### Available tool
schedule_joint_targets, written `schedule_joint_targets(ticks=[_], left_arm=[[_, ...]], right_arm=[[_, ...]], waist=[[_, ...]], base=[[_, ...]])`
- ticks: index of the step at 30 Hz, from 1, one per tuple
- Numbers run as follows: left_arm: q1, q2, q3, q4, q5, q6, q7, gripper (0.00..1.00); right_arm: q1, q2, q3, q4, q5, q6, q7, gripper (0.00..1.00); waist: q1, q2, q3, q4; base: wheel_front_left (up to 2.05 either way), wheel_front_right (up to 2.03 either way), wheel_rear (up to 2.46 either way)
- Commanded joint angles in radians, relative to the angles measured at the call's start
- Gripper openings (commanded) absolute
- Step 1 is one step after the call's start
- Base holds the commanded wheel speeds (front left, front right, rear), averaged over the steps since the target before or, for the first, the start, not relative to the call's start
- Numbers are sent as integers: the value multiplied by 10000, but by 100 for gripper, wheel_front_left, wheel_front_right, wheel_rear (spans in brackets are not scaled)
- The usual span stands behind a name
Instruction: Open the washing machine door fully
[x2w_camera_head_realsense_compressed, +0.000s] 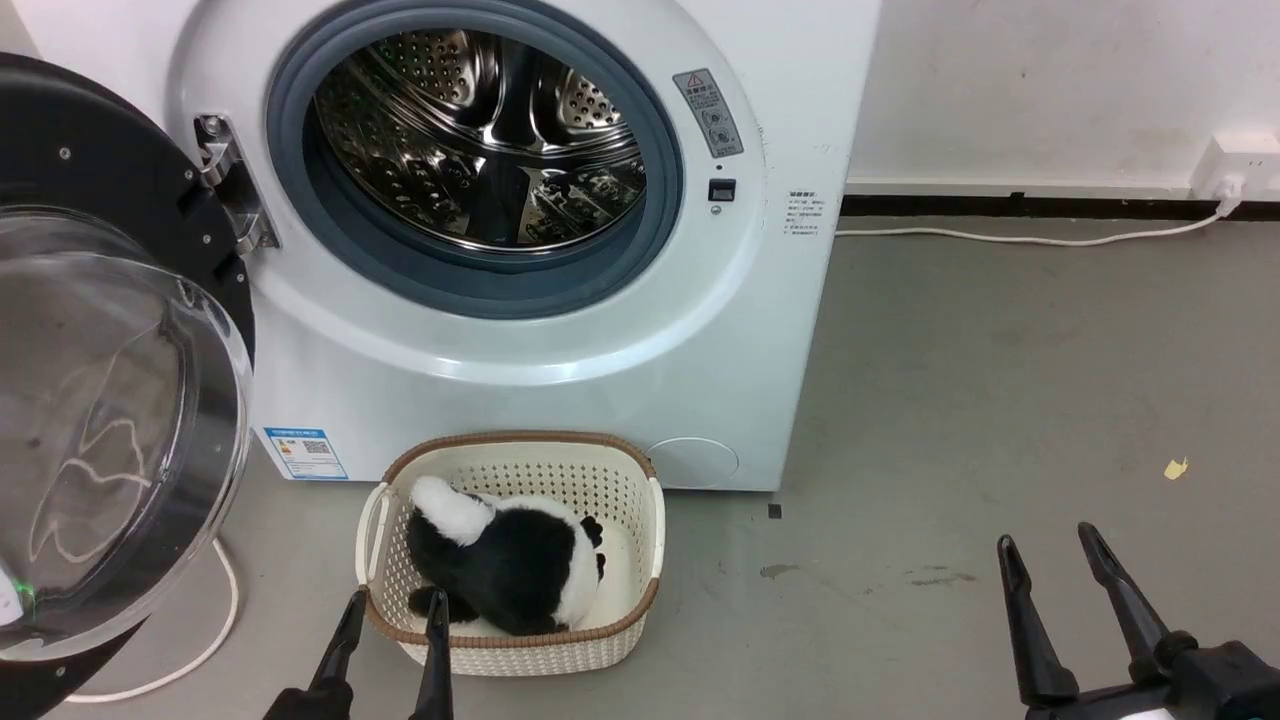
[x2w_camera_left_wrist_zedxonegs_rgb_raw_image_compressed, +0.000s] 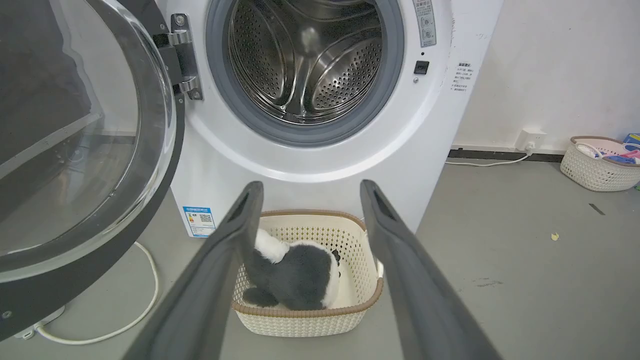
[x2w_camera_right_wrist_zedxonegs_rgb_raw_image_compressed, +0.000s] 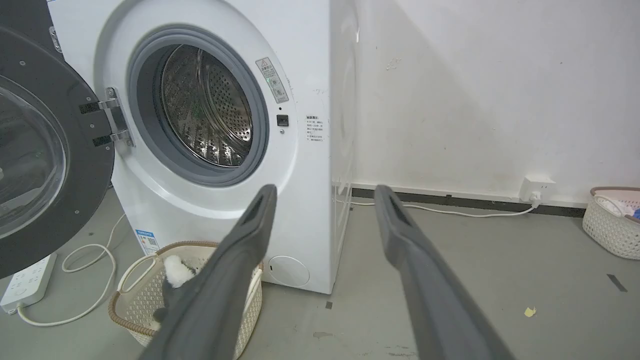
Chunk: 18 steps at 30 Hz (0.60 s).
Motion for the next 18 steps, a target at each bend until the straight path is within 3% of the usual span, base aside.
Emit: schedule_joint_targets(ticks=[1, 12, 13, 18], left_arm=[[-79, -24, 12, 36, 45, 35, -83, 100], [-271, -130, 85, 3, 20, 60, -120, 100], [-152, -79, 57, 17, 26, 53, -73, 0], [-173, -91, 52, 8, 61, 30, -31, 0]], right_arm=[[114, 35, -3, -43, 40, 8, -45, 100], [83, 35, 15, 21, 164, 8, -45, 100], [-2, 0, 8, 12, 93, 0, 3, 0], [-24, -1, 13, 15, 69, 0, 49, 0]], waist=[[0, 0, 8, -1], [0, 0, 26, 81], [1, 0, 27, 82], [1, 0, 29, 79]], base=[[0, 0, 0], [0, 0, 0], [0, 0, 0], [0, 0, 0]])
